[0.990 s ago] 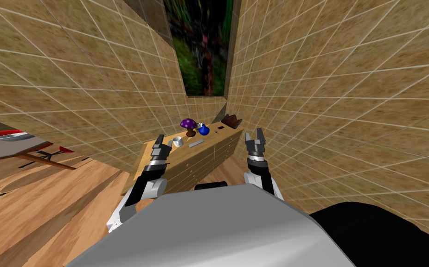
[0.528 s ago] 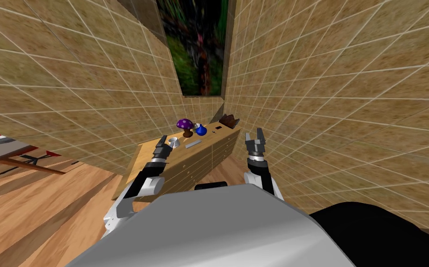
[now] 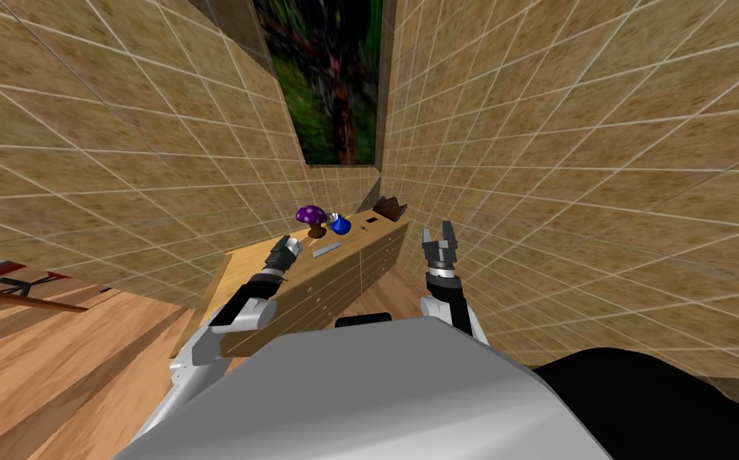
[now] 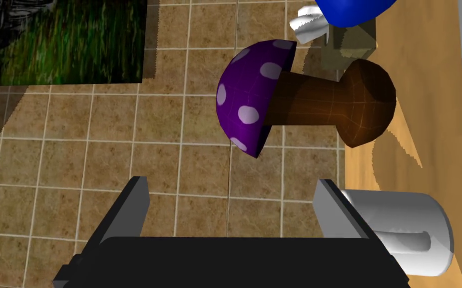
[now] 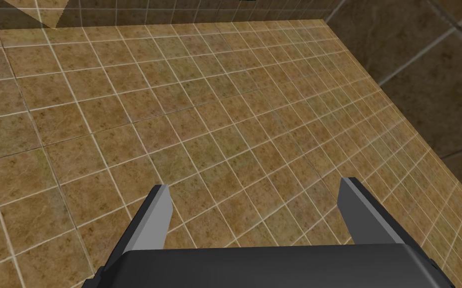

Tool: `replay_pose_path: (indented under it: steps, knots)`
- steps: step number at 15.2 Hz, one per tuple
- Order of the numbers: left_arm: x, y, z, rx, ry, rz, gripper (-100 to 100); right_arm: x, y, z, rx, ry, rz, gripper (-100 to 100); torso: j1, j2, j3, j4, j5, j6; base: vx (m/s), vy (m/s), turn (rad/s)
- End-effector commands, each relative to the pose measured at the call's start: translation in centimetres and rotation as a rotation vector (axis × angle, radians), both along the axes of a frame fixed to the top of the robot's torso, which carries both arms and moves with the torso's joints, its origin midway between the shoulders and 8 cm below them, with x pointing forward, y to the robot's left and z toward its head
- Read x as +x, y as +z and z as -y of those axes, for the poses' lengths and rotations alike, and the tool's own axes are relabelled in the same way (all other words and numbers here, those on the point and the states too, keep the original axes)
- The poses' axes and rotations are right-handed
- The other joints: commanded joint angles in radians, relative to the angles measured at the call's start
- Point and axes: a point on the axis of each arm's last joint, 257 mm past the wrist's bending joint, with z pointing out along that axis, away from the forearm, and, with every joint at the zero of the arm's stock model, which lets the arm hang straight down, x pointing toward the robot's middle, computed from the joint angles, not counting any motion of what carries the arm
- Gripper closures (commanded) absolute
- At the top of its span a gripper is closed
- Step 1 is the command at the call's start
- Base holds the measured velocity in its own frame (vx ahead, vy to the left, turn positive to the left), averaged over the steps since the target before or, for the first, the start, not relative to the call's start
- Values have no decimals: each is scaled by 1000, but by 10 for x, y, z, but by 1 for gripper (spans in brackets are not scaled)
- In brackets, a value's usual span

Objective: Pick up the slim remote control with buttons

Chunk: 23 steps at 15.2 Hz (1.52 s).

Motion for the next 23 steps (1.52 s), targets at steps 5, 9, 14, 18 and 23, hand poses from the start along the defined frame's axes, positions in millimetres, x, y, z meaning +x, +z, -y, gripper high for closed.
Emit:
replay_pose_path:
  steps: [5, 9, 14, 18, 23]
  knots:
    - [11, -29, -15, -23, 13, -123, -100, 0, 0, 0, 0, 0, 0, 0, 0, 0, 0, 0, 0, 0, 13, -45, -40]
    - [21, -46, -38, -61, 29, -221, -100, 0, 0, 0, 0, 0, 0, 0, 0, -1, 0, 0, 0, 0, 21, -58, -62]
    - [23, -68, -53, -83, 53, -323, -100, 0, 0, 0, 0, 0, 0, 0, 1, 0, 0, 0, 0, 0, 16, -46, -57]
    - [23, -85, -68, -107, 79, -413, -100, 0, 0, 0, 0, 0, 0, 0, 0, -1, 0, 0, 0, 0, 21, -51, -56]
    - [26, -99, -95, -160, 120, -511, -100, 0, 0, 0, 0, 0, 0, 0, 1, 0, 0, 0, 0, 0, 24, -45, -49]
